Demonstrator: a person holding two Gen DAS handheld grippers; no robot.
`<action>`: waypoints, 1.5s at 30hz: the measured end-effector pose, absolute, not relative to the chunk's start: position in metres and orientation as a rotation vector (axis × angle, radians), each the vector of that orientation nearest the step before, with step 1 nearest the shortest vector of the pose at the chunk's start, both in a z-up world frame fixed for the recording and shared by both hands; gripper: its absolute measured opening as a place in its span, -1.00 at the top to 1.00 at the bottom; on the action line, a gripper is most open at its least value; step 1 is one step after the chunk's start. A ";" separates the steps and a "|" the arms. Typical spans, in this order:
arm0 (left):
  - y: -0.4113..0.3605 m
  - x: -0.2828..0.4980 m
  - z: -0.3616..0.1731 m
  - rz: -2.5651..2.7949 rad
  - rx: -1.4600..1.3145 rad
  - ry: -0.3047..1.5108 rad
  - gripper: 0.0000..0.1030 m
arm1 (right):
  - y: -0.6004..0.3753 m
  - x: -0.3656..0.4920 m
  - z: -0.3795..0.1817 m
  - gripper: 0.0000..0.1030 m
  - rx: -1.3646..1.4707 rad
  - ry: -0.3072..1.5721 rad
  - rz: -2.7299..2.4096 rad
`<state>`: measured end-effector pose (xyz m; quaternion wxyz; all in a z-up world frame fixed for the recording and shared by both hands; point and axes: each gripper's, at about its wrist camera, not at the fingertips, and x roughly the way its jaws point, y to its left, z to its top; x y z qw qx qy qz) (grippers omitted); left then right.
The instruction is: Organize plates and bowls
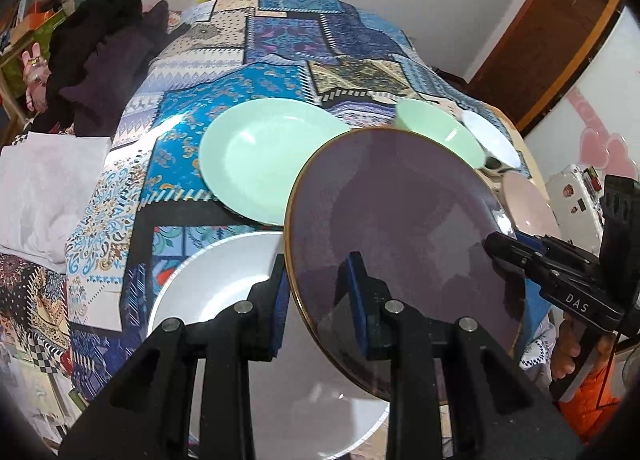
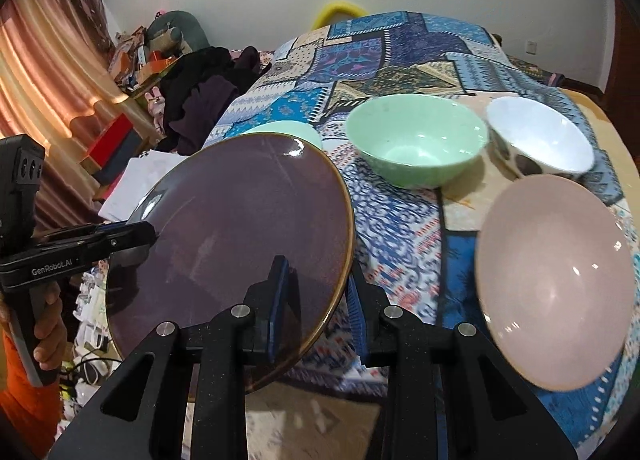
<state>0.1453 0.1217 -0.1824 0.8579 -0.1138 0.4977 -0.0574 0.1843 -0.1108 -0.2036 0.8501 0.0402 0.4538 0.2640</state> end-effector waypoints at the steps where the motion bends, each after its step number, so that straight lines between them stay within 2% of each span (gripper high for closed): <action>1: 0.117 0.143 -0.181 -0.127 -0.236 1.046 0.47 | -0.114 0.182 -0.204 0.50 0.083 0.954 0.551; 21: 0.044 0.113 -0.204 -0.191 -0.226 1.140 0.47 | -0.172 0.156 -0.233 0.50 0.108 1.010 0.484; 45: 0.024 0.158 -0.237 -0.197 -0.157 1.211 0.47 | -0.184 0.166 -0.256 0.46 0.146 1.061 0.444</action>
